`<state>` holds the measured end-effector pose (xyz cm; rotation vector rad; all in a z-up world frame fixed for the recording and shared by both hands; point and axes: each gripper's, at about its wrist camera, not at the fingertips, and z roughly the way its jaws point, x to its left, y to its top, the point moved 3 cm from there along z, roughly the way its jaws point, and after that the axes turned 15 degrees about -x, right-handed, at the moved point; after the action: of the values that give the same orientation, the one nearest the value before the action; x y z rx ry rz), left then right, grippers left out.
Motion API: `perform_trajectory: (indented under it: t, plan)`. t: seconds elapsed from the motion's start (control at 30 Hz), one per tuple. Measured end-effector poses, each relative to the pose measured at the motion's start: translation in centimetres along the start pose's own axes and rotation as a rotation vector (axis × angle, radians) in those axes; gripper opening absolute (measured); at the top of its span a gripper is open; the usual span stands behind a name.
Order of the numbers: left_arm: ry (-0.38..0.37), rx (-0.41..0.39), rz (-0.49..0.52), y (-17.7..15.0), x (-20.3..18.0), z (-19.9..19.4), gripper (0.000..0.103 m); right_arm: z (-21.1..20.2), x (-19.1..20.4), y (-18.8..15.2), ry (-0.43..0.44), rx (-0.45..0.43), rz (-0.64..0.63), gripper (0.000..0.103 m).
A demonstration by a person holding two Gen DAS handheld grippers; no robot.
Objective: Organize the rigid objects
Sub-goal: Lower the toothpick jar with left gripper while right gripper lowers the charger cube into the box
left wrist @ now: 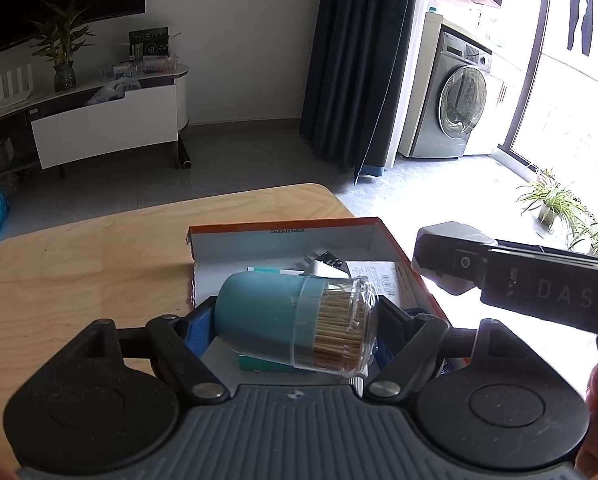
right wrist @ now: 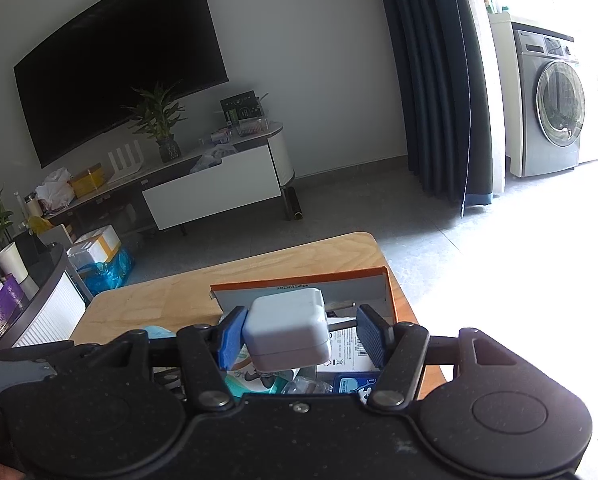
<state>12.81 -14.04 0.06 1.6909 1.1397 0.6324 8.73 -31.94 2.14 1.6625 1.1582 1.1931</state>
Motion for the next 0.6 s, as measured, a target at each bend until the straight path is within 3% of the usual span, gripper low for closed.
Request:
perform_trajectory:
  t: [0.6]
  plan:
    - [0.011,-0.002,-0.003,0.8,0.7,1.4,0.082,0.5,0.0,0.2,-0.004,0.006,0.005,0.072]
